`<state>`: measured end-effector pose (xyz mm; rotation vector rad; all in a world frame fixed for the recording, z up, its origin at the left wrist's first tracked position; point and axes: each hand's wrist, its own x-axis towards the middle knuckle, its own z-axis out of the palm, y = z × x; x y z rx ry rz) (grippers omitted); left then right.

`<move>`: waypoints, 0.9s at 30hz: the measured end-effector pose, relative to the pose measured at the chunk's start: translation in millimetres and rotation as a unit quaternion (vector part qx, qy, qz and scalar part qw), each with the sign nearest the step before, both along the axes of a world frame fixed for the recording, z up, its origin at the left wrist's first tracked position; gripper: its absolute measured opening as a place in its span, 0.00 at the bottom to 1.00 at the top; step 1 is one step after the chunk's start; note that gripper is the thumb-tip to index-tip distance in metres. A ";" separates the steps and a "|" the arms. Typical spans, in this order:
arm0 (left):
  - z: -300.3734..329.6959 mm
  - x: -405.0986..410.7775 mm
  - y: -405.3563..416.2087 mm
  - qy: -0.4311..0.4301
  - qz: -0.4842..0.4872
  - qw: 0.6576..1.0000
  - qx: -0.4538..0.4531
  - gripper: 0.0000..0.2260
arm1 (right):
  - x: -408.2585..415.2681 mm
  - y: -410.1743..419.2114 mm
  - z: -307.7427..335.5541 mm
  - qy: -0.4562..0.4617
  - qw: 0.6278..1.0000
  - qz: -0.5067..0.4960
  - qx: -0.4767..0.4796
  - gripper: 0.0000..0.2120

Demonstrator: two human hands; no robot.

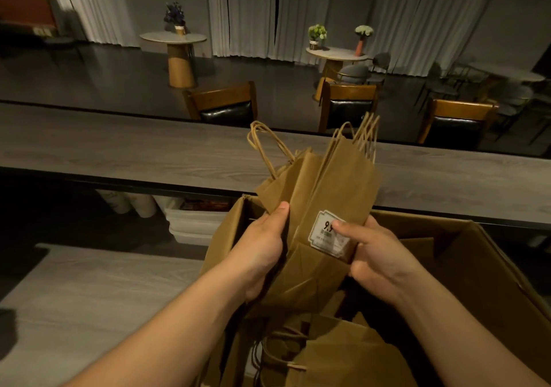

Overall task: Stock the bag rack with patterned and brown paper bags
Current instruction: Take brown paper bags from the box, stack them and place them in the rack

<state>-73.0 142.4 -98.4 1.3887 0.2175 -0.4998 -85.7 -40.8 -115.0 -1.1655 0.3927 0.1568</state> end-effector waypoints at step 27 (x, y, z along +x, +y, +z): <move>-6.8 4.9 -2.0 -0.097 0.020 0.995 -0.022 0.34 | -1.2 -4.7 9.2 -0.070 0.937 0.007 -0.343 0.37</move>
